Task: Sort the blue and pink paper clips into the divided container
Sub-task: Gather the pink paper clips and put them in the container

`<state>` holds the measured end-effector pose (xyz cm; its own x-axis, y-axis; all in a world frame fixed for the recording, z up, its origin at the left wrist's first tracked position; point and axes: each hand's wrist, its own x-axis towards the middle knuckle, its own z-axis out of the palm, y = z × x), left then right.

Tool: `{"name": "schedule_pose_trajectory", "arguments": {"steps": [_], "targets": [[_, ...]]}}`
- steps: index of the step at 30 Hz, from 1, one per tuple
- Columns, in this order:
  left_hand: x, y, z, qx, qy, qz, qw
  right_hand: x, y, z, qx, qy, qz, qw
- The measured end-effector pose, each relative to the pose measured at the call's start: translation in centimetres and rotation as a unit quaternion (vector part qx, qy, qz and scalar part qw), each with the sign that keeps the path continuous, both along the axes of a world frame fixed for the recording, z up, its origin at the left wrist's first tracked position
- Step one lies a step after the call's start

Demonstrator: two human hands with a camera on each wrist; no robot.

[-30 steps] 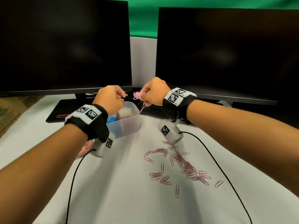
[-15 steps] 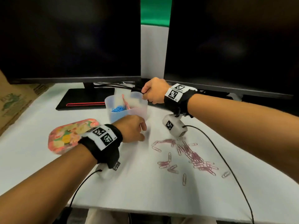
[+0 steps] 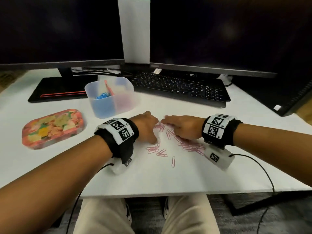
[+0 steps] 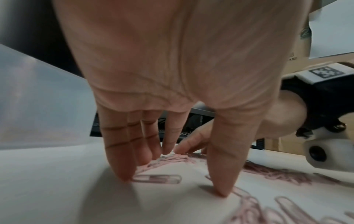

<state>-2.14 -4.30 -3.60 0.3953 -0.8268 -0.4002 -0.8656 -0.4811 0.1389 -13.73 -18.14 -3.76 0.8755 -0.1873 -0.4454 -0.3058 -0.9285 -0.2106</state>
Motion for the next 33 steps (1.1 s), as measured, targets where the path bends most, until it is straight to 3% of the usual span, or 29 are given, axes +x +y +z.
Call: {"name": "schedule_pose_trajectory", "arguments": {"steps": [6,9,11,14,16,25,33], "targets": [[-1.5,-0.4,0.2,-0.026,0.036,-0.049,0.998,-3.6,0.6,-0.1,0.032,-0.059,0.045,0.997],[-1.2,0.4,0.8,-0.022,0.027,-0.021,0.999,-5.0,0.0,0.8,0.022,-0.079,0.018,0.996],[-0.8,1.3,1.3,0.006,0.004,0.012,1.0,-6.2,-0.7,1.6,-0.023,-0.062,-0.015,0.998],[-0.7,2.3,1.2,0.058,-0.009,0.036,0.998,-8.0,-1.8,2.3,-0.098,0.043,-0.066,0.992],[-1.2,2.4,0.8,0.061,0.008,0.045,0.997,-8.4,-1.8,2.0,-0.1,0.092,-0.082,0.987],[-3.6,-0.5,0.1,0.06,0.049,0.017,0.997,-5.9,-1.0,0.6,-0.018,0.015,-0.141,0.99],[-3.5,-2.0,-0.3,-0.062,0.072,0.041,0.995,-3.0,0.5,1.0,-0.015,-0.026,-0.12,0.992]]}}
